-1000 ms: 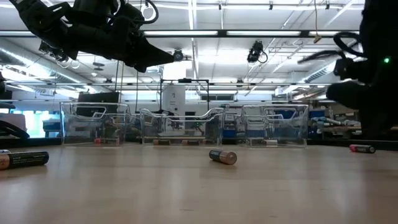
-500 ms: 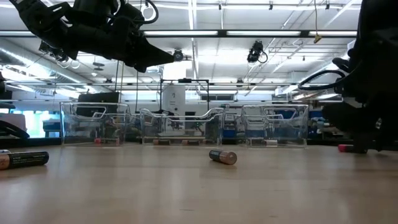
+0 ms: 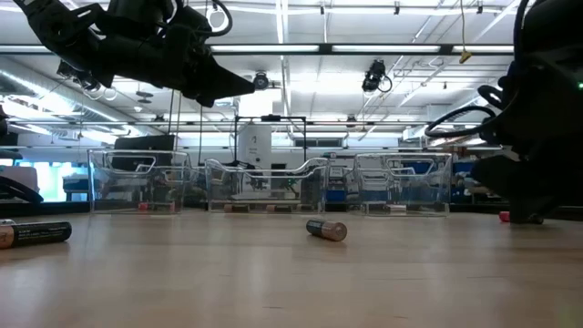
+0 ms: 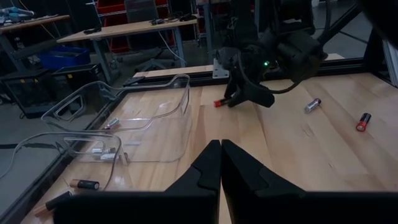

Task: Sort batteries
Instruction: Put the orange battery into the left transparent bin

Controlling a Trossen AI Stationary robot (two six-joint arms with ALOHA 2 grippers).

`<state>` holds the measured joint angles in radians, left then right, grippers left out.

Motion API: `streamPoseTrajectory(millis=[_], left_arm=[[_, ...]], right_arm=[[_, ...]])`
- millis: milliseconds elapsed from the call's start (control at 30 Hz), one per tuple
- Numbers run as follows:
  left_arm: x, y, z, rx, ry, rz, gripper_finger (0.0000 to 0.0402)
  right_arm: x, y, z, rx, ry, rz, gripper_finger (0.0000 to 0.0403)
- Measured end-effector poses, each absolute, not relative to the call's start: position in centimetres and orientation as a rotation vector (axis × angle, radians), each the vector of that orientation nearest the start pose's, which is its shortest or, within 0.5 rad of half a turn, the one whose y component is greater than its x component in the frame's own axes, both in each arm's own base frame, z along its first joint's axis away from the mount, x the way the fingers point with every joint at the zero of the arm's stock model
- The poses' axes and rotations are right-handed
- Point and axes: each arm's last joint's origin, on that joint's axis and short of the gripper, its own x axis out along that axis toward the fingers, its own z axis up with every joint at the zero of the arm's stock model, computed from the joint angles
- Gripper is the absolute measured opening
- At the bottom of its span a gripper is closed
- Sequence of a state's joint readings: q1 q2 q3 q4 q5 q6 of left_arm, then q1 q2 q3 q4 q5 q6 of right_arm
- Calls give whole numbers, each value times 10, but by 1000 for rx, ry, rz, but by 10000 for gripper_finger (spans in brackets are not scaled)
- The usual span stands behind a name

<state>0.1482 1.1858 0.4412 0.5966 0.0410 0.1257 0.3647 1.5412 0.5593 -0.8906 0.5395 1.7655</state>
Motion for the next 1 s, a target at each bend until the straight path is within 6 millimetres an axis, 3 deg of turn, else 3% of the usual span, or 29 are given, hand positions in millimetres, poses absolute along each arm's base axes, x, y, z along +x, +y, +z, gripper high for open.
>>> streamPoseTrajectory(millis=[200,433,767,1000], left_arm=[[235,34,210,107,177,96,18],[235,34,211,82,160,90,18],[236,29,224,-17,20,-49,18],[236,28,226,-85,10,-87,18]], right_arm=[[162,41,100,502,943,-1313,152],[165,47,101,475,957,-1248,60],[197,75,128,469,972,-1055,60],[224,106,167,343,699,-900,60]])
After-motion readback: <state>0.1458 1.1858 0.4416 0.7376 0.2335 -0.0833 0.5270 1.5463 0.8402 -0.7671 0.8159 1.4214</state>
